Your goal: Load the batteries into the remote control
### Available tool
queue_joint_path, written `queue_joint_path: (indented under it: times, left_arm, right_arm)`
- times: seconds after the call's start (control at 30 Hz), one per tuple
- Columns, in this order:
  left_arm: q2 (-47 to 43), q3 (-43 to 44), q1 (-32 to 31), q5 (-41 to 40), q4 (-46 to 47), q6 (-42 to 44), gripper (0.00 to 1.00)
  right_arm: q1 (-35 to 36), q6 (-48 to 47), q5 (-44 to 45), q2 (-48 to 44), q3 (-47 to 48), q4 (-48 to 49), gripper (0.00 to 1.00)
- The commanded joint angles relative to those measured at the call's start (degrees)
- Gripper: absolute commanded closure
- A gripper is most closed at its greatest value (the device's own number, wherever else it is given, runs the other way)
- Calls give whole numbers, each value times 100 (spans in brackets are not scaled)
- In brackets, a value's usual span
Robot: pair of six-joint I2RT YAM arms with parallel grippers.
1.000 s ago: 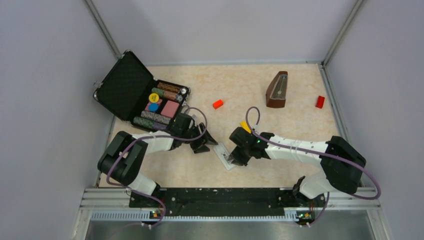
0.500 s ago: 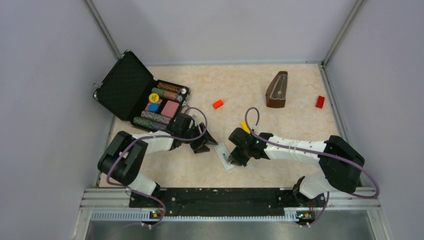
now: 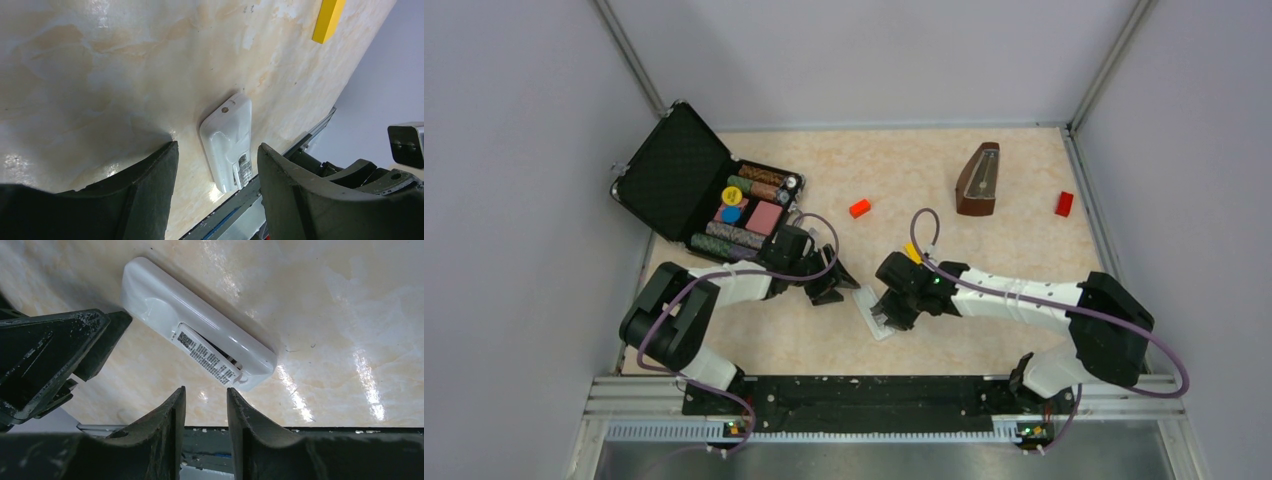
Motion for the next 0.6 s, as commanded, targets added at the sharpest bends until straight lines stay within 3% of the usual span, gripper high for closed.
queue_joint_path:
  times: [0.0,0.57]
  left_arm:
    - [34,103,-17,-356,-140,177,35]
    - [0,23,48,-426,-120,199,35]
  right_arm:
    - [137,178,29,-189,40,-45,63]
    - [228,517,-70,-53,-269,162,69]
